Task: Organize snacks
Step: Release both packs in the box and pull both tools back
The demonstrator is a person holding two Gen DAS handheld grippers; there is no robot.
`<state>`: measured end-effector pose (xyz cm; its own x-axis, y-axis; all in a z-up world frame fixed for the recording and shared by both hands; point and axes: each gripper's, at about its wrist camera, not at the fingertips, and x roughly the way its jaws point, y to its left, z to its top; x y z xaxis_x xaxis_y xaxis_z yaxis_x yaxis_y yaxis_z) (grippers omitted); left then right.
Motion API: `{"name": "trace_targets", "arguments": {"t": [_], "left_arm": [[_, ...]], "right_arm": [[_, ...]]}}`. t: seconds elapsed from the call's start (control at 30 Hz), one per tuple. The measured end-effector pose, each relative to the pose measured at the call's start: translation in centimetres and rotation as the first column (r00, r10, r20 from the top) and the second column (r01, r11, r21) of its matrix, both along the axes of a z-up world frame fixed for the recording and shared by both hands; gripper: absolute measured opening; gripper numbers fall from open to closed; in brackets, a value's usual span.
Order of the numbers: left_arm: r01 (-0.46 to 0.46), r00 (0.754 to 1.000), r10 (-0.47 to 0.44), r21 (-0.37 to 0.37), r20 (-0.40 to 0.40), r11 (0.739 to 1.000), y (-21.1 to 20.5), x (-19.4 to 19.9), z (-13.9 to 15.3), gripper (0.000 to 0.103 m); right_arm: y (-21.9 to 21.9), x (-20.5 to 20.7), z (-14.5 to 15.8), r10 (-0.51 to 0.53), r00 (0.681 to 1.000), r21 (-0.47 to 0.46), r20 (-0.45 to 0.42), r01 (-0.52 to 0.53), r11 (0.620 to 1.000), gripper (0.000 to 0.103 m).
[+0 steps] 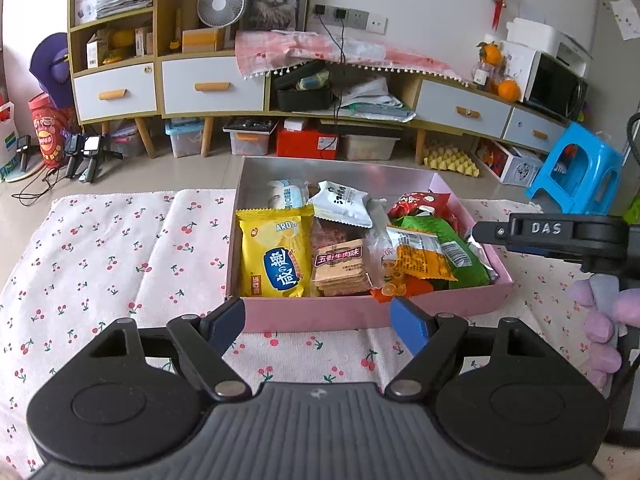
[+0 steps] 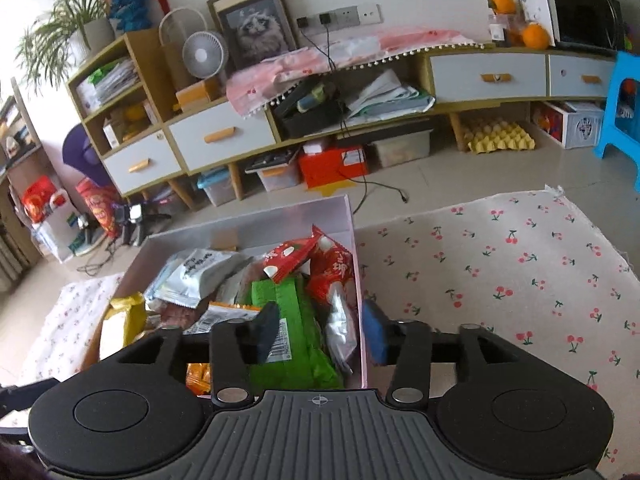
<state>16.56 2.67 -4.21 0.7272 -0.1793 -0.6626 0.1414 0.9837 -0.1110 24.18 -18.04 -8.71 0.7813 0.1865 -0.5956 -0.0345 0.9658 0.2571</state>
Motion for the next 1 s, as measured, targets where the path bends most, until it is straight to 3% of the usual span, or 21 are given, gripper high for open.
{"name": "trace_targets", "arguments": {"t": [0.23,0.57,0.73,0.83,1.0], "left_arm": [[0.005,1.000,-0.006,0.023,0.014,1.000,0.2,-0.9,0.5,0.077],[-0.068,0.997,0.064,0.092,0.043,0.993,0.5,-4.8,3.5,0.089],[-0.103,0.995,0.101,0.169,0.020,0.980,-0.6,-7.0,4.5,0.097],[-0.123,0.992,0.124,0.159,0.002,0.980,-0.7,-8.4,5.0,0.102],[-0.166,0.984,0.173,0.141,-0.043,0.976,-0.5,-9.6,5.3,0.102]], "right_arm": [[-0.5,-1.5,1.3,0.040,0.999,-0.015,0.029,-0.039,0.999,0.049],[-0.8,-7.9,4.9,0.172,0.983,-0.052,0.062,-0.169,0.984,0.071],[0.1,-11.1,6.4,0.187,0.982,-0.096,0.032,-0.183,0.978,0.080],[0.3,-12.7,7.1,0.174,0.985,-0.088,0.000,-0.173,0.981,0.083],[0.6,-14.8,7.4,0.126,0.991,-0.089,-0.052,-0.130,0.988,0.093]]}}
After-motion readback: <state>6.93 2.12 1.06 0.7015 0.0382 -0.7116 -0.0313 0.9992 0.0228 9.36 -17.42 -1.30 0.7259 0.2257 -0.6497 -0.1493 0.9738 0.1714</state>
